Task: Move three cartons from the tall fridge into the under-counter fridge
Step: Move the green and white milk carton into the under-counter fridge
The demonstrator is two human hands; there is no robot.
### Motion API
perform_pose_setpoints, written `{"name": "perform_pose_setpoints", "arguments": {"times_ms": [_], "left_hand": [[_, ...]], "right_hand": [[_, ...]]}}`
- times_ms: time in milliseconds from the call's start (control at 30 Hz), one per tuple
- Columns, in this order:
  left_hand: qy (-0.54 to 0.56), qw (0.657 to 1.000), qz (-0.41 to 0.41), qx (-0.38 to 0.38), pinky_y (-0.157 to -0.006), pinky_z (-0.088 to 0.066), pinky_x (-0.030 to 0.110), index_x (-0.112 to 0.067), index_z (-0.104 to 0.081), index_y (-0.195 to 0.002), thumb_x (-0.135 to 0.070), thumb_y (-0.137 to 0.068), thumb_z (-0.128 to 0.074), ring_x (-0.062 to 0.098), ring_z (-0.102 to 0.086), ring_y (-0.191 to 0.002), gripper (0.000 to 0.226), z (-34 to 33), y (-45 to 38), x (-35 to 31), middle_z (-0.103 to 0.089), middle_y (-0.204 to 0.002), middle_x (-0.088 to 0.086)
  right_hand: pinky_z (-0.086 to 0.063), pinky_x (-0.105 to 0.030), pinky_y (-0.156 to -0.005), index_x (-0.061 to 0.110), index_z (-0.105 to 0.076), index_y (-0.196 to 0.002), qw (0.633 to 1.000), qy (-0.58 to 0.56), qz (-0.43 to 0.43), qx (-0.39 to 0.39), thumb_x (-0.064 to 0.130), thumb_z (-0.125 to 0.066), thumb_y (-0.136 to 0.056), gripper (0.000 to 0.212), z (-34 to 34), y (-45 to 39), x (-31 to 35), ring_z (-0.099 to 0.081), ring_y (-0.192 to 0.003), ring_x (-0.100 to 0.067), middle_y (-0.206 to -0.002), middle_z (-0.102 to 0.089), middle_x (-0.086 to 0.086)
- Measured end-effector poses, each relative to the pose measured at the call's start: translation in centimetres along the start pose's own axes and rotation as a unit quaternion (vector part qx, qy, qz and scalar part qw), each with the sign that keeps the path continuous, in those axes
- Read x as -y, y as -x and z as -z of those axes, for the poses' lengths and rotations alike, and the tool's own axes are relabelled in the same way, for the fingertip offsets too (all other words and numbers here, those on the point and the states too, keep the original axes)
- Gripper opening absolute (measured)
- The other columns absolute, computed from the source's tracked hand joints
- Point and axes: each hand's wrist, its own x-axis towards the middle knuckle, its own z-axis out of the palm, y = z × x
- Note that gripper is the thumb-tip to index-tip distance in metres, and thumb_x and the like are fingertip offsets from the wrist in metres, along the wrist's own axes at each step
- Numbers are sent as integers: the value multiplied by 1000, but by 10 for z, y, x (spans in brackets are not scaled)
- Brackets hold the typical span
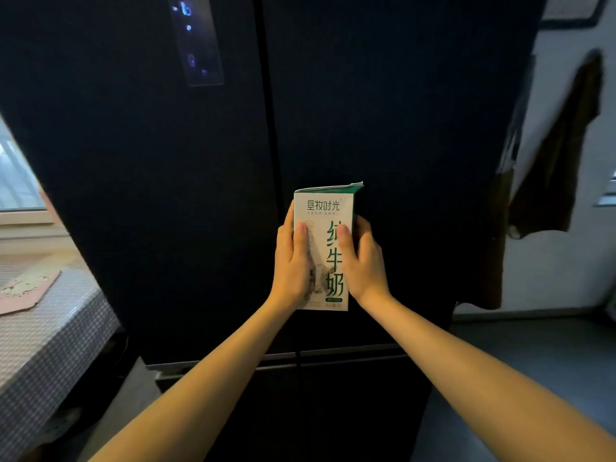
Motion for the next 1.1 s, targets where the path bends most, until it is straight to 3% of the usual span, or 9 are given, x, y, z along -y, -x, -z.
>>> {"name": "perform_pose_setpoints", "arguments": {"times_ms": [100,267,400,467,567,700,867,1000,1100], "left_hand": [[18,1000,12,11,-107,-46,65,-21,-32,-159,-36,-112,-35,42,-56,-131,49,-51,3,-8,-51,-144,20],[19,999,18,41,-106,-49,61,-30,-30,-160,-49,-104,-39,36,-58,-129,60,-151,13,-15,-53,-143,15],[36,997,31,68,-105,-49,62,-33,-31,-159,-54,-101,-41,36,-60,-126,62,-239,26,-15,-55,-140,14],[41,995,38,83,-104,-49,64,-33,-33,-158,-55,-100,-39,39,-60,-125,62,-280,33,-11,-56,-138,17],[44,992,36,110,-99,-52,64,-28,-34,-157,-49,-107,-37,41,-64,-118,55,-334,41,-6,-58,-133,21],[47,989,36,138,-101,-52,61,-26,-32,-158,-37,-111,-35,37,-66,-117,48,-402,40,-4,-59,-133,20],[66,979,51,188,-103,-51,63,-19,-32,-158,-35,-112,-34,40,-64,-121,50,-474,28,8,-56,-137,22],[83,969,68,222,-102,-52,62,-15,-31,-158,-38,-110,-34,40,-64,-121,54,-523,13,24,-53,-139,26],[100,960,65,253,-99,-54,62,-15,-32,-157,-39,-111,-33,40,-66,-117,52,-557,-5,42,-54,-141,24]], "right_hand": [[-63,-39,-73,24,-47,-142,1000,21,-6,-17,82,-30,-89,81,46,-5,-18,-72,-88,-5,-109,-74,6],[-54,-13,-61,21,-48,-141,998,47,0,-35,79,-27,-92,79,142,-11,-57,-68,-81,9,-106,-74,8],[-61,-32,-69,23,-54,-127,996,70,-24,-59,61,-33,-102,50,222,-10,-95,-72,-81,-4,-100,-74,4],[-59,-26,-63,33,-48,-119,993,91,-28,-75,63,-31,-101,39,261,-7,-113,-71,-77,-1,-93,-73,7],[-60,-25,-61,41,-43,-119,989,111,-37,-86,78,-24,-93,49,311,-5,-134,-71,-75,0,-92,-73,9],[-59,-23,-59,31,-50,-128,984,127,-62,-110,80,-22,-93,66,371,-13,-162,-70,-76,5,-90,-70,17],[-53,-13,-51,26,-50,-125,977,144,-82,-137,72,-25,-99,59,427,-28,-198,-68,-73,9,-88,-69,16],[-54,-15,-53,34,-47,-113,969,171,-96,-152,66,-26,-102,40,461,-45,-229,-67,-74,9,-87,-68,14],[-50,-11,-51,34,-47,-113,964,179,-104,-165,70,-26,-99,43,479,-63,-250,-66,-74,12,-85,-66,17]]}}
